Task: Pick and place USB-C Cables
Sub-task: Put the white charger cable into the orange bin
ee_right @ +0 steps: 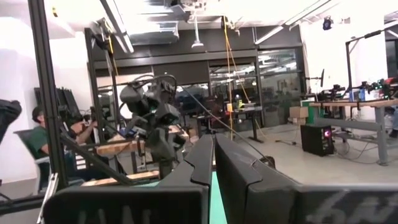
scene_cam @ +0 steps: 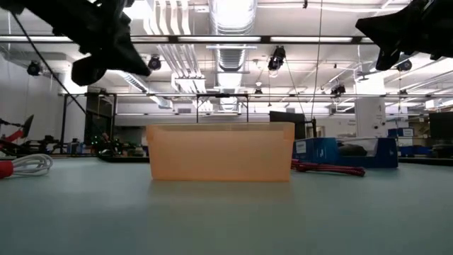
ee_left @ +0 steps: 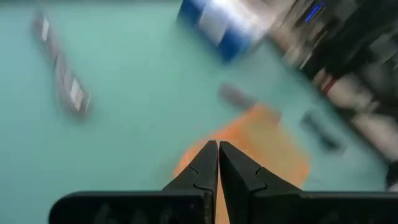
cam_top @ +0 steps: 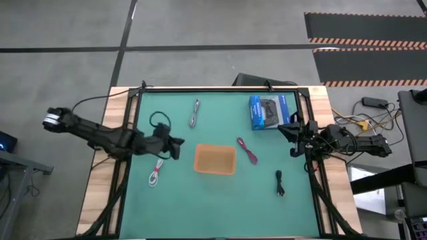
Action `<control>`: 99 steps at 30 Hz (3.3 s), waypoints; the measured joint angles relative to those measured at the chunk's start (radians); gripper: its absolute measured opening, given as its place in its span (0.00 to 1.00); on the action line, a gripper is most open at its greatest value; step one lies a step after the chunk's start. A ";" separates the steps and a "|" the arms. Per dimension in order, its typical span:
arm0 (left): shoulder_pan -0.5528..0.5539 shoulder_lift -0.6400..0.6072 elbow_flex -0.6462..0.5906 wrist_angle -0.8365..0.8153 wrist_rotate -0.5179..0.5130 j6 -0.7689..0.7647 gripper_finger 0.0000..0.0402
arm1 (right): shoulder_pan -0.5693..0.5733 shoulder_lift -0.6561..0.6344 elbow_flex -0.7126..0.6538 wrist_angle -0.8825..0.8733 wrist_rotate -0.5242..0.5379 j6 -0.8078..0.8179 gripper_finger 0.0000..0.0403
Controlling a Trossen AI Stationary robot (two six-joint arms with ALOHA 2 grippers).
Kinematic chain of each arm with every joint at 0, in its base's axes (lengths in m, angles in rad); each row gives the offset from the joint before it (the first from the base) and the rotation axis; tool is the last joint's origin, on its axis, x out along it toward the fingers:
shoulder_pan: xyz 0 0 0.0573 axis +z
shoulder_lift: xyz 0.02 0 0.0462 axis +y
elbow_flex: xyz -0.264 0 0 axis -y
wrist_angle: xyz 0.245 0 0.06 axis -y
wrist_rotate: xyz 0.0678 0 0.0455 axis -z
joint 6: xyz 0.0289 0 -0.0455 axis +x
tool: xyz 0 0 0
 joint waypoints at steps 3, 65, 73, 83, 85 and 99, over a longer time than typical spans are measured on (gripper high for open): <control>0.000 0.063 0.111 -0.243 0.139 -0.131 0.00 | 0.000 -0.002 0.000 0.002 0.000 -0.001 0.02; -0.003 0.541 0.131 -0.666 0.636 -0.280 0.45 | 0.000 -0.002 0.005 -0.057 0.000 0.035 0.02; -0.009 0.576 0.130 -0.661 0.636 -0.278 0.37 | 0.000 -0.001 0.005 -0.057 -0.001 0.068 0.02; -0.011 0.578 0.129 -0.629 0.635 -0.259 0.19 | 0.000 -0.001 0.005 -0.057 -0.001 0.119 0.02; -0.011 0.578 0.129 -0.628 0.635 -0.258 0.13 | 0.000 -0.001 0.005 -0.057 -0.003 0.124 0.02; -0.023 0.573 0.129 -0.625 0.628 -0.232 0.03 | 0.000 -0.001 0.005 -0.059 -0.009 0.123 0.02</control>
